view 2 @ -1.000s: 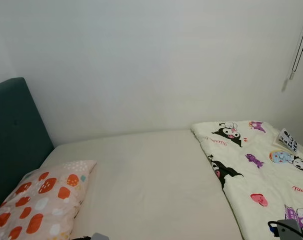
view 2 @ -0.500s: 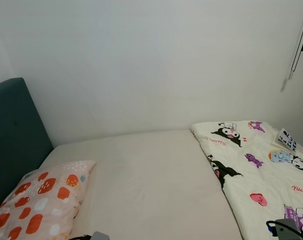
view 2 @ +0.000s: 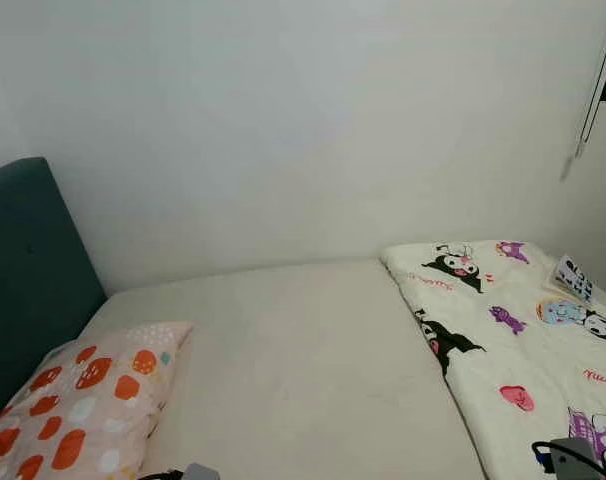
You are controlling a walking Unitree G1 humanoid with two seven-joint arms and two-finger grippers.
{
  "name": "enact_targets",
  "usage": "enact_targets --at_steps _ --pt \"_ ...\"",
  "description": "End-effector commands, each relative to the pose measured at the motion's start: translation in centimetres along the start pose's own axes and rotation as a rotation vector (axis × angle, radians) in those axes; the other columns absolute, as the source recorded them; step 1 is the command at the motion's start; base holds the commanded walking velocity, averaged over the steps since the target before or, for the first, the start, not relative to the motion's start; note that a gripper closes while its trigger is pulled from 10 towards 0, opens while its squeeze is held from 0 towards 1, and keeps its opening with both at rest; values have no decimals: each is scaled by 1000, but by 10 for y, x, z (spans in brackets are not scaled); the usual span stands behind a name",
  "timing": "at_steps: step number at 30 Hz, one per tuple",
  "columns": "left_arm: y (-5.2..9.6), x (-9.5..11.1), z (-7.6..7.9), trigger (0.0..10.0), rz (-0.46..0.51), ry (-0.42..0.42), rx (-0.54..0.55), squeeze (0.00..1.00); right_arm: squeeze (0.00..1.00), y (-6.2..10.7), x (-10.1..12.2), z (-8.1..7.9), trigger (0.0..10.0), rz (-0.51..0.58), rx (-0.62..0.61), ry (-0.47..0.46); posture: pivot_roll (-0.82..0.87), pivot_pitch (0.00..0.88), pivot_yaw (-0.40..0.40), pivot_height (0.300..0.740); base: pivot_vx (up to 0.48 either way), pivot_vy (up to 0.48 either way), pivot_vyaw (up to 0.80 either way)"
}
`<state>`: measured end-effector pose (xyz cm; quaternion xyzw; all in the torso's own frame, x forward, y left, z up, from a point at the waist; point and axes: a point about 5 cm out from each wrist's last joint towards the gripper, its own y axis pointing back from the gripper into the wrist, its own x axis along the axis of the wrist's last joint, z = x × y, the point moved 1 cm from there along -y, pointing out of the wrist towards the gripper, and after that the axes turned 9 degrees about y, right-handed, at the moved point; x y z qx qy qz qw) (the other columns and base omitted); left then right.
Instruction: Clean up the room
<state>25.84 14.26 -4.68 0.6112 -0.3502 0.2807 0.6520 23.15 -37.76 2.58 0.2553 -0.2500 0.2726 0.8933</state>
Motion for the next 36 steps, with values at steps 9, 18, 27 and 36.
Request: enact_targets --at_steps 9,18,27,36 --pt "1 -2 -1 10000 1 15 11 0 0 -1 -4 4 10000 -9 -2 3 -33 118 33 740 0 0 0" --pt "1 0 -4 10000 19 18 13 0 0 -3 -5 10 10000 -4 3 10 -30 120 33 740 0 0 0" --pt "-1 18 4 10000 101 -16 -29 0 0 -3 29 21 10000 269 -62 137 -35 127 35 740 0 0 0" --pt "-1 41 8 10000 206 -1 -63 0 0 9 70 -6 10000 313 -44 -294 -3 136 32 740 0 0 0"
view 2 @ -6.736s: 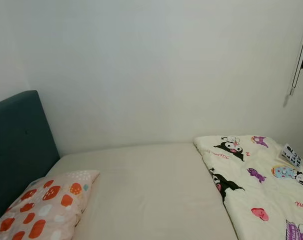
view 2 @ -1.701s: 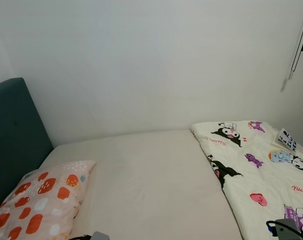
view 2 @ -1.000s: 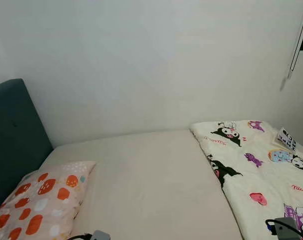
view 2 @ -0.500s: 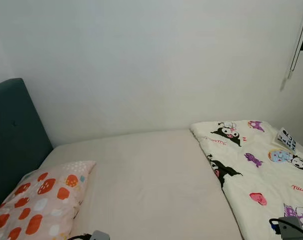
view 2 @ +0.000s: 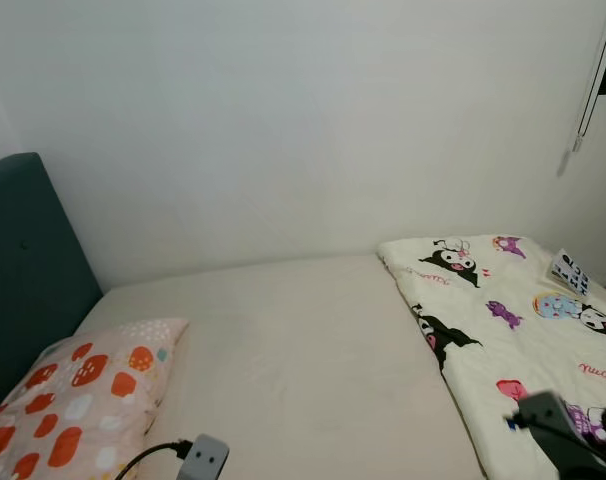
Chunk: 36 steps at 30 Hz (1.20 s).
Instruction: Clean up the room
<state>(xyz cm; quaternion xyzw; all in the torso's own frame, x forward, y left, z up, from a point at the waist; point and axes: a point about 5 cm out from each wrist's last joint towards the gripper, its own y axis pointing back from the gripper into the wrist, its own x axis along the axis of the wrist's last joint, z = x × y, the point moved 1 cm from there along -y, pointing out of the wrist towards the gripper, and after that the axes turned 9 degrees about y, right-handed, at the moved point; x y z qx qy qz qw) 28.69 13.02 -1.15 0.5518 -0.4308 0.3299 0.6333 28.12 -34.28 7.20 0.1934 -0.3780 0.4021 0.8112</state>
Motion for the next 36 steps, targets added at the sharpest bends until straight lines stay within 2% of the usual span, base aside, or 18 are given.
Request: enact_targets --at_steps 1,2,3,5,6,7,9,10,12,15,16,18,20,21,23,27,31,36 --pt "3 -3 -4 10000 5 40 20 0 0 6 -5 -17 10000 -113 50 -213 -3 138 26 740 0 0 0" --pt "3 -3 -4 10000 5 40 20 0 0 6 -5 -17 10000 -113 50 -213 -3 138 26 740 0 0 0" --pt "4 -3 -9 10000 14 60 39 0 0 12 -5 -34 10000 -156 119 -242 -12 138 14 740 0 0 0" --pt "6 -3 -12 10000 30 90 65 0 0 24 4 -58 10000 -119 235 -255 -7 136 -2 740 0 0 0" --pt "6 -3 -12 10000 30 90 65 0 0 24 4 -58 10000 -119 235 -255 -7 136 -2 740 0 0 0" --pt "8 -3 -14 10000 38 103 81 0 0 30 11 -67 10000 -80 271 -260 0 133 -15 740 0 0 0" --pt "9 -3 -16 10000 46 115 95 0 0 34 17 -73 10000 -39 291 -252 0 132 -19 740 0 0 0" --pt "12 -2 -20 10000 61 128 119 0 0 38 24 -80 10000 -2 318 -215 15 129 -40 740 0 0 0" --pt "12 -2 -20 10000 61 128 119 0 0 38 24 -80 10000 -2 318 -215 15 129 -40 740 0 0 0" --pt "23 -6 -27 10000 93 149 165 0 0 45 29 -91 10000 41 322 -55 11 129 -51 740 0 0 0" --pt "25 -7 -29 10000 96 149 167 0 0 47 28 -92 10000 40 312 -24 10 129 -52 740 0 0 0" --pt "25 -7 -29 10000 96 149 167 0 0 47 28 -92 10000 40 312 -24 10 129 -52 740 0 0 0" --pt "27 -8 -23 10000 104 118 128 0 0 50 24 -91 10000 47 283 44 7 122 -49 740 0 0 0" --pt "27 -8 -23 10000 104 118 128 0 0 50 24 -91 10000 47 283 44 7 122 -49 740 0 0 0" --pt "26 -5 -15 10000 114 80 71 0 0 49 17 -83 10000 60 250 125 3 116 -32 740 0 0 0" --pt "22 0 -12 10000 115 61 39 0 0 47 6 -73 10000 18 208 179 -11 125 -3 740 0 0 0" --pt "21 2 -9 10000 108 55 30 0 0 49 -4 -69 10000 4 210 246 -15 118 12 740 0 0 0" --pt "21 3 -5 10000 106 61 27 0 0 54 -13 -68 10000 -11 215 280 -13 127 8 740 0 0 0"
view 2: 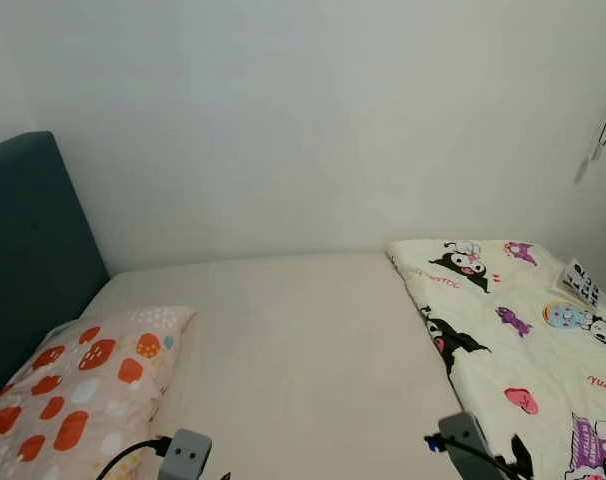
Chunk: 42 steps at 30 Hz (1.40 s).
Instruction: Clean up the room
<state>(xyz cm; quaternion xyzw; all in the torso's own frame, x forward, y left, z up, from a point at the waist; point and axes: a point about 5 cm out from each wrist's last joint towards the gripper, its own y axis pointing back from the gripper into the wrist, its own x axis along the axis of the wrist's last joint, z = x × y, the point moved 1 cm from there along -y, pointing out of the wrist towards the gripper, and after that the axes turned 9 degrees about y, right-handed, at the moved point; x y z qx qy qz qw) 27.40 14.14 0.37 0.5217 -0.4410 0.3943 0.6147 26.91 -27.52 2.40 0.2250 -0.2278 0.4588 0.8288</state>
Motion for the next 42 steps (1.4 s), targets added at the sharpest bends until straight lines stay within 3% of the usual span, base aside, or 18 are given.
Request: enact_targets --at_steps 1,10,17,20,24,37,38,42 --pt "4 -6 4 10000 -30 -3 -5 0 0 6 -7 -5 10000 -5 8 33 -9 128 7 740 0 0 0" --pt "6 -8 3 10000 -33 -6 -5 0 0 8 -11 -5 10000 -5 10 46 0 130 1 740 0 0 0" --pt "6 -7 1 10000 -31 -11 -3 0 0 8 -21 -5 10000 -71 27 2 -1 130 -1 740 0 0 0" --pt "6 -6 2 10000 -34 -13 -6 0 0 6 -27 -3 10000 -121 47 -56 -4 129 -1 740 0 0 0" --pt "5 -6 3 10000 -35 -14 -7 0 0 5 -31 1 10000 -140 31 -52 -9 128 -2 740 0 0 0" --pt "1 -1 4 10000 -28 -19 -10 0 0 1 -37 14 10000 -160 -48 70 -11 133 7 740 0 0 0" --pt "1 0 4 10000 -28 -20 -9 0 0 0 -35 19 10000 -127 -94 160 -10 133 6 740 0 0 0" --pt "2 -1 3 10000 -31 -22 -7 0 0 -1 -34 18 10000 -116 -79 156 -10 133 6 740 0 0 0"
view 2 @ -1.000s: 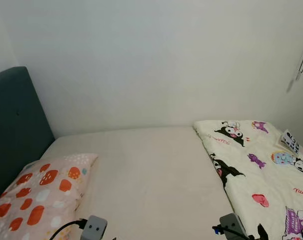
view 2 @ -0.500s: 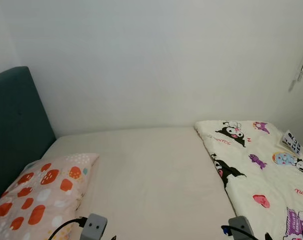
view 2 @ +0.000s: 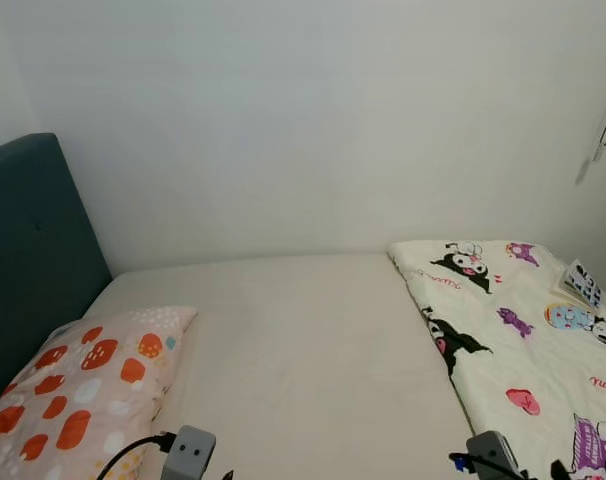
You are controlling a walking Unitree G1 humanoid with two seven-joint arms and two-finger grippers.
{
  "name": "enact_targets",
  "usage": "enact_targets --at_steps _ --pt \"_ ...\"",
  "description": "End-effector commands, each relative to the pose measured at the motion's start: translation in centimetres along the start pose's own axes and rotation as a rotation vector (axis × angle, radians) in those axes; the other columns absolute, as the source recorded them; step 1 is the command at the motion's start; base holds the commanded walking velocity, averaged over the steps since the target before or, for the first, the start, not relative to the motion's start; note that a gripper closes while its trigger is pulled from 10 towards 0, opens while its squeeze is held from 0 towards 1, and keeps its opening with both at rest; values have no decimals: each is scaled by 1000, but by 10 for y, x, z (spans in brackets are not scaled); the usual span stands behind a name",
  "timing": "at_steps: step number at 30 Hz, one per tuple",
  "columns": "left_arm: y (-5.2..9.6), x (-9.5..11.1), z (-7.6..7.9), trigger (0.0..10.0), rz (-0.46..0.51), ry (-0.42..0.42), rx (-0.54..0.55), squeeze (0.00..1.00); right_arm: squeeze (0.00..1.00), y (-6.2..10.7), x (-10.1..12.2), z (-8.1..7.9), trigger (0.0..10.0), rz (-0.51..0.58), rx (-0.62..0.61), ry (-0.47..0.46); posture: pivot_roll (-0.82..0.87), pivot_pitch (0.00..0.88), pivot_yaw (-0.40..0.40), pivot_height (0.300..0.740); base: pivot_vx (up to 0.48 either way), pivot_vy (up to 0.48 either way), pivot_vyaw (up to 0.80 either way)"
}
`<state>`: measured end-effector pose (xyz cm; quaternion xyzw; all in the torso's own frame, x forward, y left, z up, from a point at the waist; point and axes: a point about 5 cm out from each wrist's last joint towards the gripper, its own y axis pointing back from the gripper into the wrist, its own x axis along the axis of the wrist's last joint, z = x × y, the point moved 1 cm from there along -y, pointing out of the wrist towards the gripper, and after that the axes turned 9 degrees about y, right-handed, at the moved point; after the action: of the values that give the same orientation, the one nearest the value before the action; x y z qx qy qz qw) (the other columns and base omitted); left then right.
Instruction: Clean up the room
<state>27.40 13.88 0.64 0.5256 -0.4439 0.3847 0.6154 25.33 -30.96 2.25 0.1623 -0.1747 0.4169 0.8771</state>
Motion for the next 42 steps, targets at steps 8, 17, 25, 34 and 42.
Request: enact_targets --at_steps 8,17,25,34,42 --pt "3 -5 0 10000 -23 -5 -1 0 0 4 -4 -12 10000 -18 118 -107 -7 134 3 740 0 0 0" --pt "1 -3 2 10000 -22 -1 0 0 0 4 -6 -13 10000 -29 126 -121 -9 132 2 740 0 0 0" --pt "1 -3 2 10000 -23 -1 -3 0 0 3 -8 -12 10000 -28 133 -126 -16 132 7 740 0 0 0" --pt "-2 -1 4 10000 -20 2 -8 0 0 2 -9 -10 10000 -31 134 -126 -37 136 2 740 0 0 0" --pt "-5 2 7 10000 -16 4 -26 0 0 1 -9 -9 10000 -29 134 -127 -58 151 18 740 0 0 0"
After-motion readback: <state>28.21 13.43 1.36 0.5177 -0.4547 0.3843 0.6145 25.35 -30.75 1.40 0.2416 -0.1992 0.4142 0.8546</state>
